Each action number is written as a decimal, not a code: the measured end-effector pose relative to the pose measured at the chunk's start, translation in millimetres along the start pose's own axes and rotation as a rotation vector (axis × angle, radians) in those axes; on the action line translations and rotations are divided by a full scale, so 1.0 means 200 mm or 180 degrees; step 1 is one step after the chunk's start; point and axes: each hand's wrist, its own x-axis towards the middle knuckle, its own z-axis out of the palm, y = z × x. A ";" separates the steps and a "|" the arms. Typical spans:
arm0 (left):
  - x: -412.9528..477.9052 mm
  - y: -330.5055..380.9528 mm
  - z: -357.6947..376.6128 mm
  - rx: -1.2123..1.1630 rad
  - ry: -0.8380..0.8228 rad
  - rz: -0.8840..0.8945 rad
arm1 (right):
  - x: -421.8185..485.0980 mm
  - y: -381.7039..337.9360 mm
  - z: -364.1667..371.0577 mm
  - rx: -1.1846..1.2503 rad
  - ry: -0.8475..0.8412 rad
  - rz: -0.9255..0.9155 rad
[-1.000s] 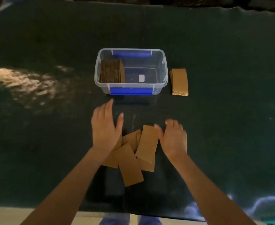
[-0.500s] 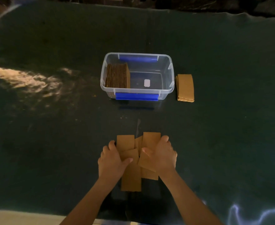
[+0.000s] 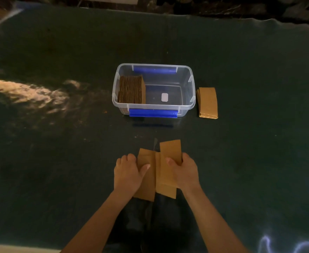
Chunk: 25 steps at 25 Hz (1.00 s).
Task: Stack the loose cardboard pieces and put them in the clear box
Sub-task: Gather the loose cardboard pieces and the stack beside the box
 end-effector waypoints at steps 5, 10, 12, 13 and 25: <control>-0.02 0.03 0.01 -0.0459 0.0024 -0.0013 | -0.04 0.00 0.15 -0.0749 0.0147 -0.0010; -0.06 0.02 0.00 -0.0787 -0.0610 0.0217 | -0.06 0.08 0.18 -0.1460 0.0515 -0.0481; -0.08 0.03 -0.02 -0.0852 -0.0754 0.0296 | -0.03 0.09 0.12 -0.1527 0.0315 -0.0782; -0.09 0.04 -0.02 -0.0795 -0.0722 0.0306 | 0.00 0.08 0.09 -0.1687 0.0123 -0.1018; -0.23 0.18 0.03 -0.0889 0.0001 0.0769 | 0.18 0.08 -0.30 -0.1053 -0.1634 -0.1281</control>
